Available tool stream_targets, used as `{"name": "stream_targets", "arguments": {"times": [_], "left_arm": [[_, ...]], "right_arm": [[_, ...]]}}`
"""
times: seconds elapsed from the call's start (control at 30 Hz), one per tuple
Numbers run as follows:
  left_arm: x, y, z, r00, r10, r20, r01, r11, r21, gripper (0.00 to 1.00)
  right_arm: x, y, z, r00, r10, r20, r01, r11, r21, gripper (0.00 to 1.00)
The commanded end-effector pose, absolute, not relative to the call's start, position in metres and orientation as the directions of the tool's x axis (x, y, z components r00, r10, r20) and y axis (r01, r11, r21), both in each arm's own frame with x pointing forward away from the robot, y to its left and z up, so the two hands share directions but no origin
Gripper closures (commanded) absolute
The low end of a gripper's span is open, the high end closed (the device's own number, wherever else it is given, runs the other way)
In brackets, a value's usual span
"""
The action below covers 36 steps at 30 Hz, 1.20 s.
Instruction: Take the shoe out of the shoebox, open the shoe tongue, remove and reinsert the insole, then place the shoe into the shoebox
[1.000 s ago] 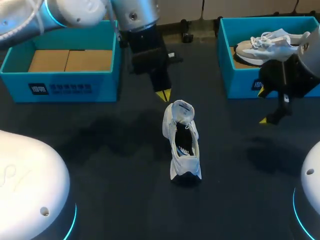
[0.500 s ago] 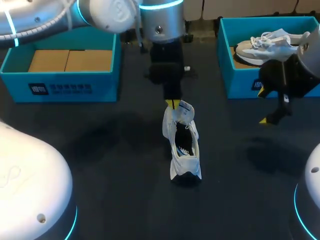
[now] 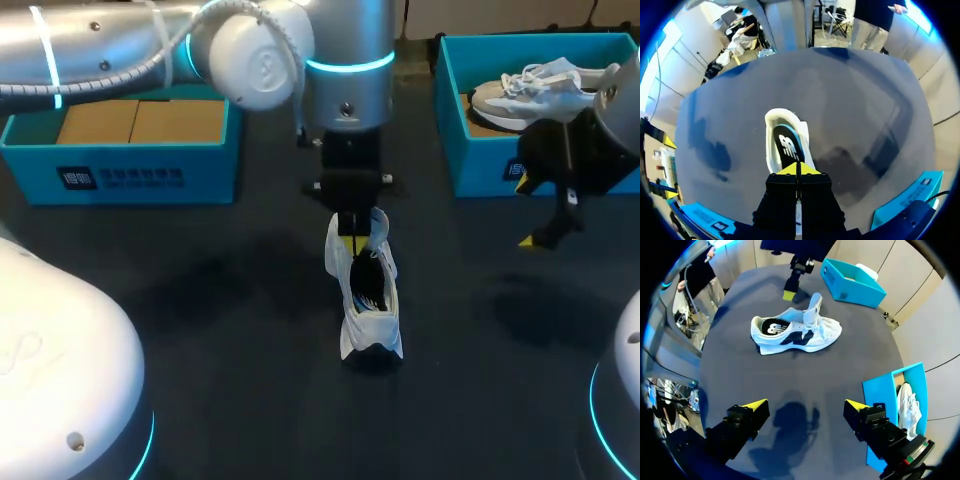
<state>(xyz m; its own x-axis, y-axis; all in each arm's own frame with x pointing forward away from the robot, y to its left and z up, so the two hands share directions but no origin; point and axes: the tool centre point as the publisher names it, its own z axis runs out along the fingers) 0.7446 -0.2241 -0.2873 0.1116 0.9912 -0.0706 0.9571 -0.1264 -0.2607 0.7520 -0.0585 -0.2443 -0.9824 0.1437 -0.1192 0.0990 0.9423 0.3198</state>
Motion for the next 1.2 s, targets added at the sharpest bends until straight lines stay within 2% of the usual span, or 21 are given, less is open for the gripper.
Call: {"name": "stream_targets", "arguments": {"times": [0.03, 0.63, 1.2], "left_arm": [[0.737, -0.229, -0.293, 0.058, 0.996, -0.063, 0.965, -0.072, -0.251, 1.0], [0.735, -0.231, -0.295, 0.026, 0.998, -0.066, 0.972, -0.04, -0.234, 1.0], [0.731, -0.238, -0.342, 0.055, 0.998, 0.018, 0.977, -0.05, -0.207, 1.0]], "right_arm": [[0.751, -0.059, -0.245, -0.982, 0.145, -0.121, 0.099, 0.943, 0.318, 0.0], [0.751, -0.059, -0.245, -0.982, 0.145, -0.121, 0.099, 0.943, 0.318, 0.0], [0.751, -0.059, -0.245, -0.982, 0.145, -0.121, 0.099, 0.943, 0.318, 0.0]]}}
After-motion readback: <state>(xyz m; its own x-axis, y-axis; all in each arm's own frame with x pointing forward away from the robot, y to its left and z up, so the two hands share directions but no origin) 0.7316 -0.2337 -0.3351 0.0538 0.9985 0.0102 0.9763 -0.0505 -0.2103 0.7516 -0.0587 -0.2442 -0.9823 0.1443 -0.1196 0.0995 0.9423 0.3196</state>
